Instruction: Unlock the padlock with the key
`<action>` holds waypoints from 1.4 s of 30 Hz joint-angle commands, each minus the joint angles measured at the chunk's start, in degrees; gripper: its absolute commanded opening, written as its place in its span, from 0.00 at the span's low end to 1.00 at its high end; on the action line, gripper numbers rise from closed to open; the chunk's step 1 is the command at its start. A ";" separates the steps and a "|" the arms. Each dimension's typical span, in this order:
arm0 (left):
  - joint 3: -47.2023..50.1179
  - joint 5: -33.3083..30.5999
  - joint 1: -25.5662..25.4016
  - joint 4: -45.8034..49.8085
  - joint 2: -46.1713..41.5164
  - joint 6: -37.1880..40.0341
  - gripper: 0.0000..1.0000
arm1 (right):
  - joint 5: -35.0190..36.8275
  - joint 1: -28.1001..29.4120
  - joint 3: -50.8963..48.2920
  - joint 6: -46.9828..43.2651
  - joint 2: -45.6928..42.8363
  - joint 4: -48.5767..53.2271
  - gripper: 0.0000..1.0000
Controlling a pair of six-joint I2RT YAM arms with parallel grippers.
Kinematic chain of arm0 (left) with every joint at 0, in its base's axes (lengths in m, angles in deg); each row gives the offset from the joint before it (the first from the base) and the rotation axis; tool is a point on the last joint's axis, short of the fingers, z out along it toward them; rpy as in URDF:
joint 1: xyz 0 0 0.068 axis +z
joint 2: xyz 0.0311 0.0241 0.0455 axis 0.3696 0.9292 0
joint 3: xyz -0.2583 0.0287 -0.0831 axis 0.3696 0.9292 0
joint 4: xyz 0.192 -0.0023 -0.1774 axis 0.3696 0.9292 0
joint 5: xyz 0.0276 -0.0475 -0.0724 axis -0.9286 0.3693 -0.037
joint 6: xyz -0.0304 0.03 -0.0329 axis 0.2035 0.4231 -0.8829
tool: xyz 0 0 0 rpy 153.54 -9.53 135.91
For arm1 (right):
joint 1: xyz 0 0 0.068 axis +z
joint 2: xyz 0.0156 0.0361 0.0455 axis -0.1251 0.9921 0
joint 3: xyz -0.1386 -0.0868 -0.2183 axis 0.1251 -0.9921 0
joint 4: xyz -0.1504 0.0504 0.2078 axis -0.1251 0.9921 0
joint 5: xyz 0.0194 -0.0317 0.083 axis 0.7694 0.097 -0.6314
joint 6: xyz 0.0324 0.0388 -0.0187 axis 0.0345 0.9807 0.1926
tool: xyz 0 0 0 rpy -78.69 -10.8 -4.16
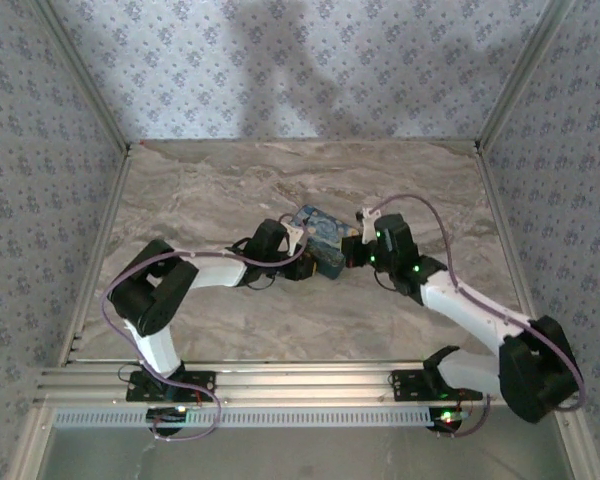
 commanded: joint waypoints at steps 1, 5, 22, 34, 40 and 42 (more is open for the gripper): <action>-3.04 2.66 -0.26 3.43 -2.96 -7.40 0.17 | 6.83 3.30 -5.41 -1.11 -4.62 -0.54 0.00; -4.41 3.47 -0.24 4.21 -2.84 -13.74 0.19 | 11.63 8.28 -11.36 0.11 -8.38 -3.61 0.00; -6.37 5.01 -1.18 2.84 -3.10 -23.95 0.18 | 17.77 17.55 -18.61 -0.39 3.61 -23.76 0.00; -6.46 3.22 -2.54 0.31 -2.84 -29.81 0.15 | 23.09 18.26 -17.60 3.36 10.81 -28.49 0.00; -5.74 2.24 -3.32 -2.98 -1.90 -33.21 0.15 | 24.34 17.60 -17.82 5.78 11.94 -29.93 0.00; -5.74 2.13 -3.46 -3.34 -1.61 -33.69 0.15 | 24.13 17.08 -17.91 6.44 12.30 -30.53 0.00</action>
